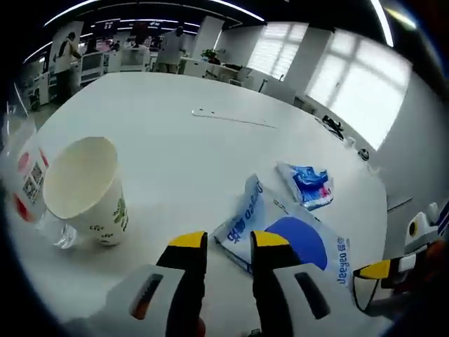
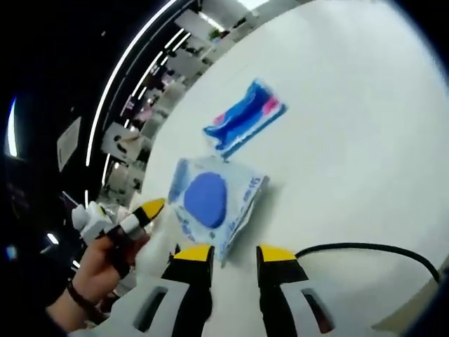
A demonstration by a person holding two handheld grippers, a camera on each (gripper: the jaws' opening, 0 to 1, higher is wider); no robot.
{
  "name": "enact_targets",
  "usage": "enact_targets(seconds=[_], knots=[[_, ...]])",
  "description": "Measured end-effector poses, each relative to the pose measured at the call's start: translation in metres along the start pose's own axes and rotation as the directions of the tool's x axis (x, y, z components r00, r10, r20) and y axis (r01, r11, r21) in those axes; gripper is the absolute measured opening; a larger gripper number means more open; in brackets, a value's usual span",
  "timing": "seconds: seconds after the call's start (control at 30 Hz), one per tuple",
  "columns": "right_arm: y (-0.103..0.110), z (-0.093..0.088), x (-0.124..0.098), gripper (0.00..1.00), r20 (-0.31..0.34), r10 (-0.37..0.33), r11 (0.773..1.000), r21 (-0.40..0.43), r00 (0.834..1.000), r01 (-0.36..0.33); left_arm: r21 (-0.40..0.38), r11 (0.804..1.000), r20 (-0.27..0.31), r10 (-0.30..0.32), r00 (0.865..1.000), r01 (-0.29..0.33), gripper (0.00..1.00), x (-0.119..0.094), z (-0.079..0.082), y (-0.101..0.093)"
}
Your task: Arrange the tabletop items into an orderly group along one side of the table until the central work area is clear of visible clutter.
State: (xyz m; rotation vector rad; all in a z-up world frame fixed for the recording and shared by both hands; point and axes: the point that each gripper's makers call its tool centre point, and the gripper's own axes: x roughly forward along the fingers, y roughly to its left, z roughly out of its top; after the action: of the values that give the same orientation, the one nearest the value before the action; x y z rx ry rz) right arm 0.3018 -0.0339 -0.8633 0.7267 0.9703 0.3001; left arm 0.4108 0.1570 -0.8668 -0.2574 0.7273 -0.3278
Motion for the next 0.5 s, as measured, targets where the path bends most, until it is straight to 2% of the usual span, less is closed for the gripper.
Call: enact_targets(seconds=[0.23,0.37,0.47,0.5], knots=[[0.003,0.005,0.008,0.22,-0.002,-0.005,1.0,0.013,1.0,0.005,0.028,0.999,-0.025,-0.022,0.999,0.023,0.21,0.006,-0.002,-0.01],[0.005,0.002,0.017,0.16,-0.016,-0.015,1.0,0.026,1.0,0.015,-0.013,1.0,-0.036,-0.014,0.999,0.014,0.2,0.009,-0.008,-0.008],[0.005,0.0,0.023,0.12,-0.03,-0.033,0.999,0.026,0.999,0.034,-0.022,1.0,-0.041,0.002,0.999,-0.003,0.11,0.008,-0.011,-0.009],[0.006,-0.001,0.023,0.05,-0.037,-0.038,0.999,0.016,0.999,0.039,-0.027,1.0,-0.047,0.006,0.999,-0.008,0.08,0.007,-0.012,-0.008]])
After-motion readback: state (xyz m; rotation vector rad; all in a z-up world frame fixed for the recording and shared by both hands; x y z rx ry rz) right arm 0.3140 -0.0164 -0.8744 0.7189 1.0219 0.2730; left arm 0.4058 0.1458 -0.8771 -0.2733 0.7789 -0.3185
